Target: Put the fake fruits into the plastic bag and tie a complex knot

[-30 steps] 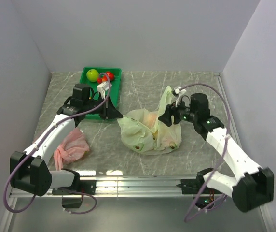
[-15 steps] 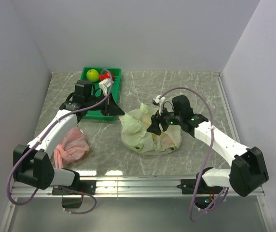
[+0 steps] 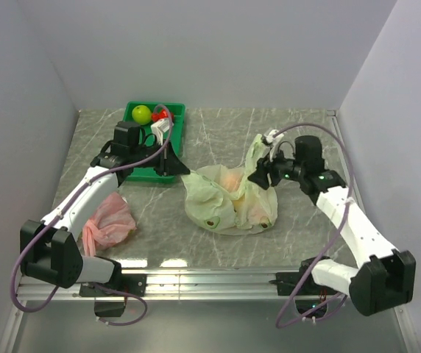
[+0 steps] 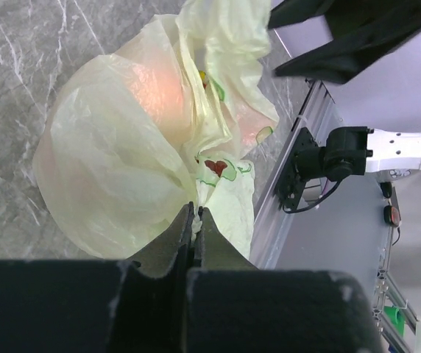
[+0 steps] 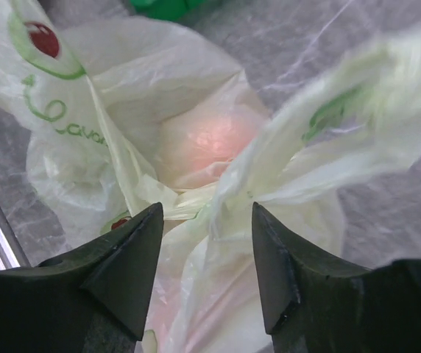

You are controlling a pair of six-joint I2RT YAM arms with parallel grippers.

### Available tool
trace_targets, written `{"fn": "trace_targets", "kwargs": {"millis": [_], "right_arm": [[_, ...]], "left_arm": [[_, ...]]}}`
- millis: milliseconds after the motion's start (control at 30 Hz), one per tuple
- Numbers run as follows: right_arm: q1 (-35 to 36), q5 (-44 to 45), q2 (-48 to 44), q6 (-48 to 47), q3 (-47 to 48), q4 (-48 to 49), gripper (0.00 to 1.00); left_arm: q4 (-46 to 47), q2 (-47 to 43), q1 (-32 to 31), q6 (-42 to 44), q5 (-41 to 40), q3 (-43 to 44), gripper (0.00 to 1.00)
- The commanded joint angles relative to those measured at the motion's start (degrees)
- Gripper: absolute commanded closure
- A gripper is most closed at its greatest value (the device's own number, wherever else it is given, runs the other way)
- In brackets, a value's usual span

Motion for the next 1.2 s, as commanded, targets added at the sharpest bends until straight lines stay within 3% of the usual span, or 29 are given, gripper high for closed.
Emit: {"fn": "trace_targets", "kwargs": {"millis": [0, 167, 333, 467, 567, 667, 767, 800, 900, 967, 1167], "right_arm": [[-1.3, -7.8, -5.4, -7.1, 5.9, -7.6, 0.43], [2.9, -9.4, -6.8, -6.6, 5.9, -8.9, 0.47], [10.9, -3.7, -4.5, -4.2, 0.5, 0.9, 0.44], [12.8, -3.5, 4.1, -0.1, 0.4, 9.4, 0.37], [13.7, -4.4, 7.9, 2.3, 0.2, 13.1, 0.32], [15.0, -6.4, 11.5, 2.5, 0.4, 14.6, 0.32], [16.6, -7.1, 14.6, 2.2, 0.0, 15.9, 0.56], [16.7, -7.0, 15.4, 2.2, -0.3, 16.2, 0.72], [17.1, -7.3, 17.3, 2.2, -1.7, 17.7, 0.92], [17.2, -7.2, 17.8, 1.6, -2.7, 18.1, 0.99], [17.2, -6.3, 17.5, -0.7, -6.0, 18.2, 1.00]], "left_arm": [[1.4, -1.9, 0.0, 1.3, 1.5, 1.3, 0.99], [1.9, -2.3, 0.0, 1.3, 1.8, 1.1, 1.00], [0.7, -2.7, 0.0, 3.3, 3.2, 1.5, 0.99], [-1.1, -2.7, 0.0, 6.5, 4.6, 2.5, 0.99], [-4.1, -1.8, -0.1, 14.0, 5.9, 4.5, 1.00], [-7.1, 0.2, -0.5, 21.7, 5.5, 7.4, 0.99], [-7.2, 2.4, -1.4, 25.8, 4.6, 11.1, 0.99], [-6.4, 2.9, -1.5, 26.2, 4.4, 11.7, 1.00], [-0.9, 4.4, -2.5, 26.9, 2.3, 12.9, 1.00], [3.4, 5.6, -3.3, 25.9, -1.3, 12.5, 1.00], [15.1, 11.7, -6.9, 25.0, -9.8, 12.6, 1.00]]}}
